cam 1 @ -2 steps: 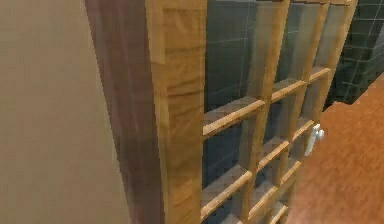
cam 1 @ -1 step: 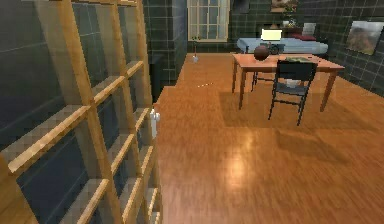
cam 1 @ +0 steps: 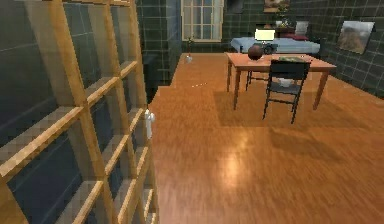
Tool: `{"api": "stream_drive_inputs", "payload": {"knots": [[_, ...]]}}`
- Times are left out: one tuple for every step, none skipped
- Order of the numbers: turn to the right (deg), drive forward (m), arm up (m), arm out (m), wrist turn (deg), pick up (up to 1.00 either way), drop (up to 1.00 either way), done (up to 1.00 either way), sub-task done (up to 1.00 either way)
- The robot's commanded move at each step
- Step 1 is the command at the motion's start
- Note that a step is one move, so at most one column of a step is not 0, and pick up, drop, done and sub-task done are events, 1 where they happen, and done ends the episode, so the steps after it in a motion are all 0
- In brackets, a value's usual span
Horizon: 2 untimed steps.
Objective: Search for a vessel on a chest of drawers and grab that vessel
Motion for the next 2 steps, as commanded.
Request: {"api": "stream_drive_inputs", "payload": {"knots": [[45.0, 0.00, 0.00, 0.00, 0.0, 0.00, 0.00, 0.00, 0.00], [18.0, 0.00, 0.00, 0.00, 0.0, 0.00, 0.00, 0.00, 0.00]]}}
